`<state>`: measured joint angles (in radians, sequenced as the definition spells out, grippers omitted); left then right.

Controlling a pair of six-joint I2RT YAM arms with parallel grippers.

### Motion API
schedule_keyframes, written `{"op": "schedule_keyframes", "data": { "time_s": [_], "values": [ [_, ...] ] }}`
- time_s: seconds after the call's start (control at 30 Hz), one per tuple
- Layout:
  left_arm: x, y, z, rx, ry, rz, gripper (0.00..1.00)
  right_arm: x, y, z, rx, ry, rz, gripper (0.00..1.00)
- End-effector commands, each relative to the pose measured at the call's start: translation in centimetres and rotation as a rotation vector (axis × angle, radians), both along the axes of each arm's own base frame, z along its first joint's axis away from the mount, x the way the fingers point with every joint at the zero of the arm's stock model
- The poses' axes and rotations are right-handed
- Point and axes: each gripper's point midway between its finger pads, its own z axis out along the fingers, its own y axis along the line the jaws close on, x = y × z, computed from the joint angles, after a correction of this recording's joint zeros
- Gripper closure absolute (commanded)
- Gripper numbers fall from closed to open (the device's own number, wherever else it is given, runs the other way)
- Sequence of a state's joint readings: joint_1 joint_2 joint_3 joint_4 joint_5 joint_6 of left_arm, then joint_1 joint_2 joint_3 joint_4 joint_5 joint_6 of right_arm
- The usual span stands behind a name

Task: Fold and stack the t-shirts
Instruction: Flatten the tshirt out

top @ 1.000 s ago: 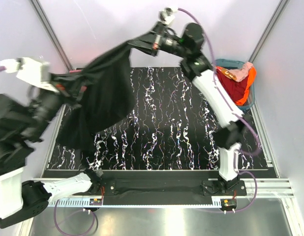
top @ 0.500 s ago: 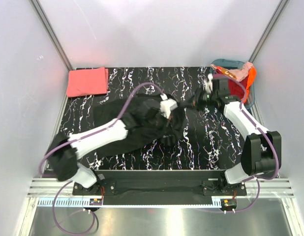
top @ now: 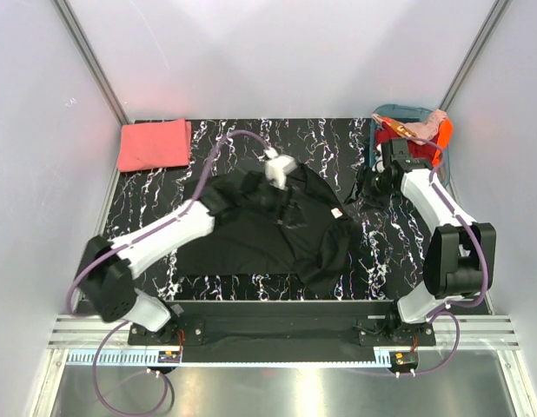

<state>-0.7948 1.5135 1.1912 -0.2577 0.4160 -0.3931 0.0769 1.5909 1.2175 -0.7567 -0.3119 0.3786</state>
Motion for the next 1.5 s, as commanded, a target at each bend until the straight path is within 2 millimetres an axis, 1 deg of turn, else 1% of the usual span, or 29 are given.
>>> {"op": "schedule_keyframes", "data": {
  "time_s": [0.0,0.03,0.07,0.13,0.2,0.23,0.3,0.33,0.5,0.67,0.73,0.8,0.83,0.87,0.9,0.93,0.97,1.03,1.07,1.1,1.13,1.17,1.2,1.23,1.3,1.33,1.4,1.43,1.47],
  "values": [
    [2.1,6.1,1.8,0.01,-0.016,0.155,0.33,-0.8,-1.0,1.5,-0.093,-0.009,0.053,0.4],
    [2.3,7.9,0.4,0.042,0.018,0.21,0.37,-1.1,-0.5,1.7,-0.08,-0.009,0.06,0.41],
    [3.6,10.4,0.0,0.051,0.042,0.303,0.4,-1.4,0.3,2.2,-0.065,-0.022,0.074,0.41],
    [4.2,13.7,-2.5,0.137,0.113,0.413,0.5,-2.1,2.6,2.6,-0.059,-0.042,0.131,0.41],
    [4.6,17.5,-5.6,0.251,0.193,0.542,0.5,-2.5,3.9,2.7,-0.062,-0.052,0.159,0.41],
    [4.6,18.8,-6.7,0.298,0.215,0.589,0.47,-2.8,5.3,2.5,-0.05,-0.055,0.186,0.41],
    [4.5,21.7,-9.0,0.421,0.268,0.71,0.41,-3.3,6.5,1.0,-0.034,-0.008,0.207,0.41],
    [4.5,22.2,-9.5,0.441,0.285,0.739,0.37,-3.8,7.3,0.3,-0.037,0.014,0.229,0.41],
    [5.1,24.7,-12.1,0.538,0.341,0.844,0.32,-3.9,7.8,-4.0,-0.09,0.099,0.254,0.41],
    [6.5,25.9,-14.5,0.559,0.439,0.887,0.3,-1.4,7.1,-6.5,-0.183,0.092,0.239,0.42],
    [7.2,25.9,-15.0,0.555,0.447,0.888,0.29,0.0,7.1,-6.8,-0.208,0.073,0.233,0.42],
    [7.9,26.2,-16.1,0.573,0.477,0.896,0.28,0.8,7.0,-8.2,-0.233,0.09,0.232,0.42],
    [8.7,25.7,-15.7,0.548,0.481,0.889,0.28,1.7,7.2,-8.2,-0.24,0.077,0.231,0.42],
    [9.0,25.9,-16.7,0.564,0.505,0.889,0.28,2.1,7.0,-9.1,-0.261,0.094,0.228,0.42],
    [9.4,25.9,-17.0,0.566,0.507,0.887,0.28,2.5,6.9,-9.5,-0.275,0.1,0.226,0.41],
    [10.8,25.9,-16.7,0.557,0.49,0.891,0.28,3.3,6.8,-9.9,-0.29,0.101,0.218,0.41],
    [11.2,25.8,-17.7,0.569,0.516,0.883,0.27,3.8,6.8,-10.1,-0.292,0.101,0.212,0.41],
    [12.7,25.6,-18.0,0.56,0.526,0.874,0.27,5.4,6.6,-9.7,-0.297,0.086,0.195,0.41],
    [14.6,25.4,-17.0,0.537,0.499,0.882,0.27,5.9,6.3,-10.3,-0.306,0.096,0.192,0.41],
    [15.3,25.4,-17.9,0.552,0.51,0.879,0.27,6.1,6.2,-10.3,-0.314,0.105,0.206,0.4],
    [16.1,25.4,-17.7,0.551,0.498,0.877,0.26,7.5,6.3,-9.4,-0.316,0.076,0.206,0.4],
    [17.8,25.2,-16.3,0.539,0.47,0.884,0.26,7.9,6.1,-9.8,-0.339,0.088,0.214,0.4],
    [18.2,25.5,-16.2,0.557,0.465,0.894,0.26,7.5,5.9,-9.5,-0.354,0.112,0.246,0.39],
    [18.7,25.5,-15.3,0.551,0.446,0.899,0.26,8.7,6.1,-8.3,-0.354,0.084,0.255,0.38],
    [18.7,25.6,-12.8,0.522,0.404,0.916,0.24,8.7,5.4,-7.0,-0.39,0.079,0.267,0.36],
    [18.3,25.9,-12.1,0.518,0.391,0.935,0.23,8.8,5.1,-5.5,-0.405,0.046,0.257,0.33],
    [17.2,26.8,-10.7,0.517,0.357,0.974,0.21,8.4,4.6,-3.9,-0.414,0.026,0.221,0.17],
    [15.4,27.2,-9.6,0.501,0.35,0.991,0.2,7.3,4.5,-2.5,-0.398,0.008,0.21,0.01],
    [14.3,27.5,-9.1,0.49,0.339,1.0,0.2,6.8,4.6,-1.9,-0.376,0.001,0.203,0.0]
  ]
}}
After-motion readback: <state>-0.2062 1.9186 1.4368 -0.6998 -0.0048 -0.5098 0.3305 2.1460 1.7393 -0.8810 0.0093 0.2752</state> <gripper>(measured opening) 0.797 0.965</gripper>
